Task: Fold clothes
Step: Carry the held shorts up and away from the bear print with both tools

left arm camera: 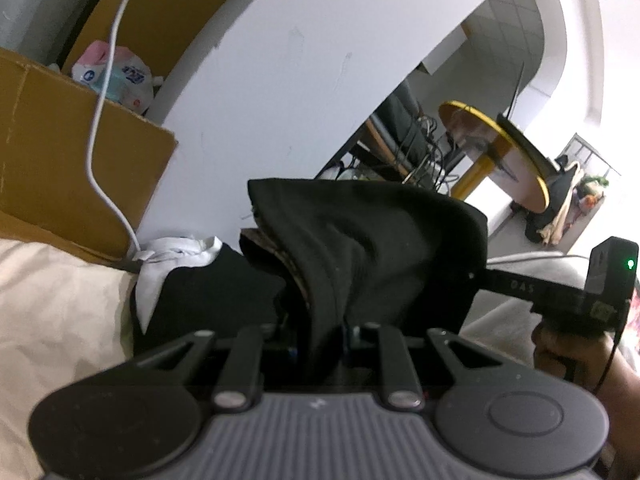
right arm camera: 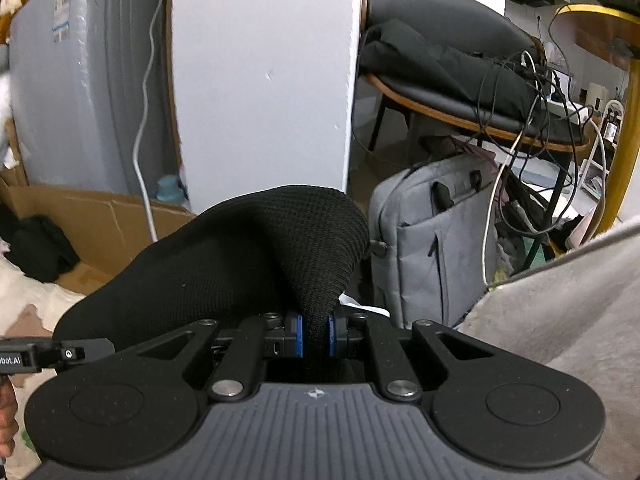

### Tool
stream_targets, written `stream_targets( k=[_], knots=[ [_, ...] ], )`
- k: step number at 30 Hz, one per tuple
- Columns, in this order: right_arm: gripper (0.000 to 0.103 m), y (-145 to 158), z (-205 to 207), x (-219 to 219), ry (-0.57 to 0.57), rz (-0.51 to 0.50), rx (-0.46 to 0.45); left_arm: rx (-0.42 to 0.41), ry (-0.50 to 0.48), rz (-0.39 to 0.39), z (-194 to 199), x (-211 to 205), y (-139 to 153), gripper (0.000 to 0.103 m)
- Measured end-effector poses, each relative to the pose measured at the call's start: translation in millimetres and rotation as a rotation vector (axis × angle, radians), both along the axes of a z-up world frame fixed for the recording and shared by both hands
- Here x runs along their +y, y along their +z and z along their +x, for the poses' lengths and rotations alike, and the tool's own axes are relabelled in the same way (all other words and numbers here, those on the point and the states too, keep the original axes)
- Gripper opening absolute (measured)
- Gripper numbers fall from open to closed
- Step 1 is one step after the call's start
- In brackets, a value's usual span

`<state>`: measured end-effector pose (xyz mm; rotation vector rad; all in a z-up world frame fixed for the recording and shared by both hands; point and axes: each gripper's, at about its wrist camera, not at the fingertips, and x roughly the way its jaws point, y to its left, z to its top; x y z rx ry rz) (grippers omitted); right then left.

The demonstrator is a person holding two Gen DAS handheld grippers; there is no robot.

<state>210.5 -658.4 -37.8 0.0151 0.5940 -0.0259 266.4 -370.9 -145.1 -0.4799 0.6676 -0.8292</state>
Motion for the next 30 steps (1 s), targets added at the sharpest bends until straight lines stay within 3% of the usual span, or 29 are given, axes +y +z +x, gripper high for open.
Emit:
stream_targets(
  k=[5,10,30],
  knots=[
    [0.012,-20,14,-4,-0.018,0.0,0.007,-0.004,-0.005,0.021,20,-6,-16,0.019],
    [0.012,-36,38,-7,-0.018,0.019,0.034,0.059,0.02,0.04,41,-9,-29,0.019],
    [0.012,-75,123,-30,-0.001,0.081,0.197,0.184,-0.001,0.093,94,-18,-40,0.019]
  ],
)
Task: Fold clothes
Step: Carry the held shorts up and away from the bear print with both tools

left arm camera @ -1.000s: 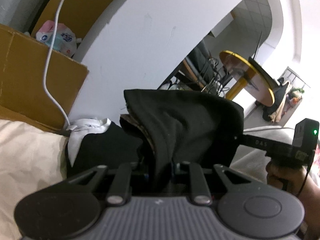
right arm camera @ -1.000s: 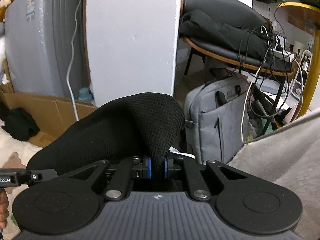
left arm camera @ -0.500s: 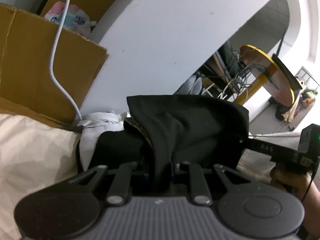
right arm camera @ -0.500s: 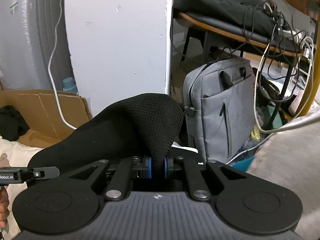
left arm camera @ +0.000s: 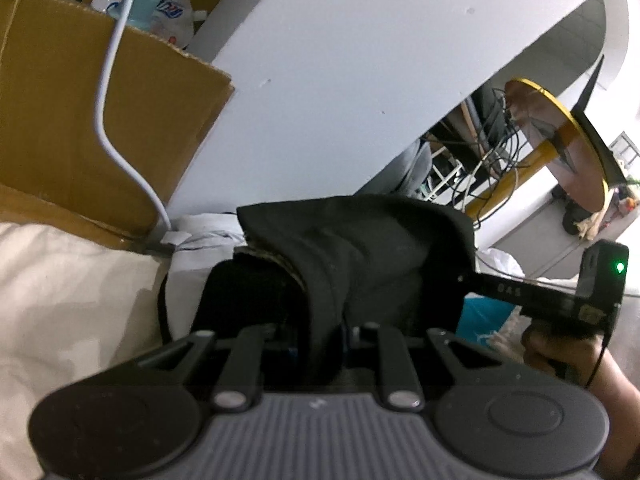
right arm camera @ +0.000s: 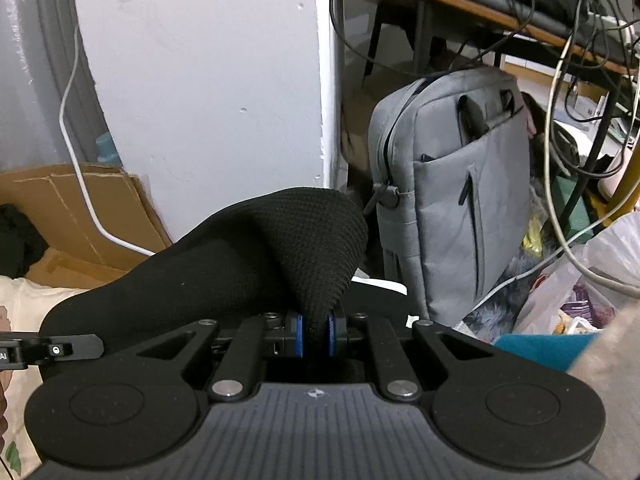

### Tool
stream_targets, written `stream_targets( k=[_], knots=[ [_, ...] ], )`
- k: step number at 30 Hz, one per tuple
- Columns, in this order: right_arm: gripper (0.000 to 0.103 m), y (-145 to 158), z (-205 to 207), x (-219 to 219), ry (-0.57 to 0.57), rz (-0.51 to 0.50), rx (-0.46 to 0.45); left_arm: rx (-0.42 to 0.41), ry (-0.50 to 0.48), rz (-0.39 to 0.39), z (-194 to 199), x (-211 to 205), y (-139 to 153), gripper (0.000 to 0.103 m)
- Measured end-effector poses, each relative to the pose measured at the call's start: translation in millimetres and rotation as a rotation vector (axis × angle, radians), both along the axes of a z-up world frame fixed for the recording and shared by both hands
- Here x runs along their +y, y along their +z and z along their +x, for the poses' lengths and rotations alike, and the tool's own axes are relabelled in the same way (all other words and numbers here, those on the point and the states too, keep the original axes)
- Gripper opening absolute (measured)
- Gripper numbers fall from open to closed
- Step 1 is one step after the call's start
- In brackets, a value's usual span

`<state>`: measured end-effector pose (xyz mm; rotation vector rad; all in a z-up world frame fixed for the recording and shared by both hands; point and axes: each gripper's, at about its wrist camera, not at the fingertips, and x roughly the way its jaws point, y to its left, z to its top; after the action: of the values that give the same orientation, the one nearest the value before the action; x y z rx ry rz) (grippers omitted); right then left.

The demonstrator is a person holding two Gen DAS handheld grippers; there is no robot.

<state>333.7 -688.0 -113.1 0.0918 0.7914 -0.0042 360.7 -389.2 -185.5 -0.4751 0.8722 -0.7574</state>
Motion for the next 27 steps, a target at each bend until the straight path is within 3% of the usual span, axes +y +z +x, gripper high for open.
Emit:
stream_targets(
  k=[11,15,20,23,27],
  knots=[
    [0.012,-21,27,-8,0.017,0.044,0.032,-0.024,-0.011,0.032,13,-2,3,0.018],
    [0.012,-36,41,-16,-0.012,0.095,0.078,0.037,-0.003,0.05,26,-5,-12,0.019],
    [0.015,-57,58,-27,-0.067,0.172,0.148,0.167,0.025,0.033,49,1,-42,0.029],
    [0.02,-63,63,-32,-0.085,0.188,0.159,0.177,0.03,0.026,54,4,-49,0.041],
    [0.026,-72,72,-41,-0.119,0.196,0.17,0.192,0.025,-0.001,66,7,-61,0.043]
  ],
)
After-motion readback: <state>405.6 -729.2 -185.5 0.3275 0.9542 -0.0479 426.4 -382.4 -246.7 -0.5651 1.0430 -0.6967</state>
